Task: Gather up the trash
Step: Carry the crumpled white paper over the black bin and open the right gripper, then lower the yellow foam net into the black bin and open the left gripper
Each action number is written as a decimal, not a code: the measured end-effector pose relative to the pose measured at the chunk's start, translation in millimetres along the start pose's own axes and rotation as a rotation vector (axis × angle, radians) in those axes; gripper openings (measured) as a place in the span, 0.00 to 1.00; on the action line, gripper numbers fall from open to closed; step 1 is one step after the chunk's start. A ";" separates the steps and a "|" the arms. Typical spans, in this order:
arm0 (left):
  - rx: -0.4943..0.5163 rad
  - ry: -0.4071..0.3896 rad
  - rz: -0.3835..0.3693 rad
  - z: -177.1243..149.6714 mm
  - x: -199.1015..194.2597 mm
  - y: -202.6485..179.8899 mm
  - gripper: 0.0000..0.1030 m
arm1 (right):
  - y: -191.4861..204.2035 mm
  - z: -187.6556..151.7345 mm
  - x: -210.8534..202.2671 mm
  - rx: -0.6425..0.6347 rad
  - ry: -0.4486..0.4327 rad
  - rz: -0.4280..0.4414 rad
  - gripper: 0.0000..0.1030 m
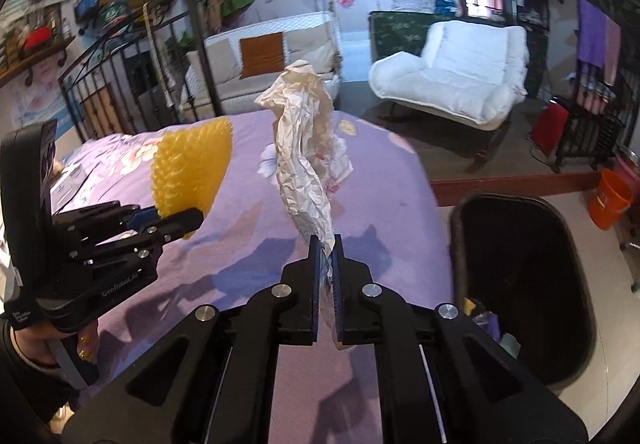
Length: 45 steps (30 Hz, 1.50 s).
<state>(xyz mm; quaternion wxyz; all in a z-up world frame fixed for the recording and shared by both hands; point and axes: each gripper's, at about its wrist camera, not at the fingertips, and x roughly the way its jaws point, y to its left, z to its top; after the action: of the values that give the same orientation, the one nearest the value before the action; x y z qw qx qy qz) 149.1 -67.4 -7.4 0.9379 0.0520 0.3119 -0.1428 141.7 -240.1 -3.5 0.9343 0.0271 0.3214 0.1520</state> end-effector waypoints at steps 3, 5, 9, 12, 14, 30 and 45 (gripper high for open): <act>0.023 -0.009 -0.037 4.6 3.4 -18.3 0.20 | -24.3 -2.4 -16.1 0.034 -0.020 -0.053 0.07; 0.034 -0.014 -0.061 6.9 4.1 -29.3 0.20 | -38.0 -5.2 -23.7 0.053 -0.028 -0.087 0.07; 0.067 -0.026 -0.104 12.9 7.7 -51.6 0.20 | -69.0 -12.0 -32.4 0.093 -0.023 -0.155 0.07; 0.089 -0.030 -0.127 14.5 9.4 -64.9 0.20 | -92.1 -19.5 -33.1 0.125 -0.010 -0.201 0.07; 0.103 -0.031 -0.142 16.0 11.4 -71.2 0.20 | -104.8 -24.4 -30.2 0.140 0.004 -0.224 0.07; 0.170 -0.018 -0.212 20.4 21.5 -115.2 0.20 | -189.3 -62.3 37.5 0.345 0.164 -0.277 0.07; 0.201 0.032 -0.252 23.9 40.5 -141.7 0.20 | -182.4 -75.0 23.9 0.413 0.076 -0.274 0.64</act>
<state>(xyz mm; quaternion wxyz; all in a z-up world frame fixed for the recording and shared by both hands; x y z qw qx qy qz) 151.2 -216.5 -13.8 0.8975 0.1085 0.3150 -0.2889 162.5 -410.2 -104.1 0.9080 0.1679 0.3814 -0.0442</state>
